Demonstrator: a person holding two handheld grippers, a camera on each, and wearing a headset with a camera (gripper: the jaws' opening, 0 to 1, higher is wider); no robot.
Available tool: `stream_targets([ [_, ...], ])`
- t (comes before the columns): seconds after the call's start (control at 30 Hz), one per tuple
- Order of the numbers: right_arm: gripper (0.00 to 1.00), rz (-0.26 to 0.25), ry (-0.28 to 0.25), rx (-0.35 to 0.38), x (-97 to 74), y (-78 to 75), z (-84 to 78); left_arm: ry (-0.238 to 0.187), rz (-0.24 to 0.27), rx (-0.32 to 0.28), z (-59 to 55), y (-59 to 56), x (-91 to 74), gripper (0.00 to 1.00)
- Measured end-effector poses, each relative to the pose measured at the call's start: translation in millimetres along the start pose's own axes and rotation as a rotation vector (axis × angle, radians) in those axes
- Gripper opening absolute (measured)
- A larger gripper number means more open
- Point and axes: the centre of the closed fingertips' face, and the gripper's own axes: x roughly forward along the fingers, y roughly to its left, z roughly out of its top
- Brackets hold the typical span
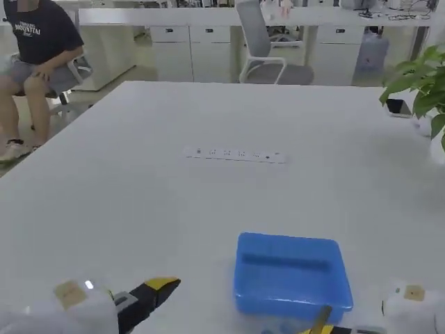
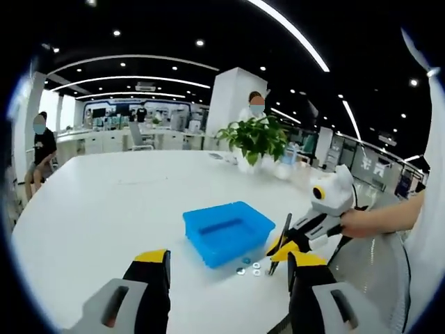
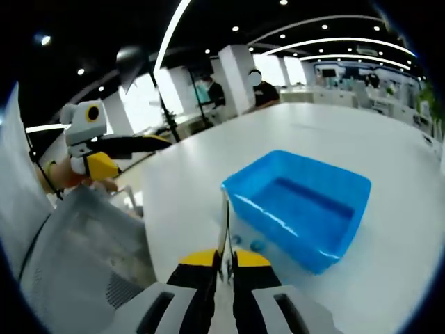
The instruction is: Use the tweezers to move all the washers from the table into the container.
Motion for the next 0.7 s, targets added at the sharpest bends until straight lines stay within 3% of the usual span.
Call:
stream_targets([
  [0.03,0.05,-0.012,0.006,-0.001,-2.5,-0.5,-1.1,-0.046,0.005,-0.011,3.9,-0.1,-0.6,0.71],
  [0.13,0.05,-0.025,-0.009,0.015,-10.3,-0.7,2.6,-0.117,0.015,-0.069,10.3,-2.5,0.8,0.75],
  [0.27,0.05,-0.050,-0.032,0.016,-25.7,0.9,12.7,-0.156,0.055,0.046,19.8,0.5,1.6,0.84],
  [0.47,0.05,-0.103,-0.080,0.007,-41.0,-4.3,34.6,-0.247,0.106,0.010,29.7,12.0,-6.6,0.97],
  [0.6,0.05,-0.138,-0.116,0.005,-47.0,-12.3,49.9,-0.268,0.129,0.066,33.7,12.5,-8.7,0.99],
  [0.7,0.05,-0.157,-0.130,0.000,-49.2,-20.4,58.9,-0.233,0.129,0.142,30.0,7.0,-4.8,0.99],
])
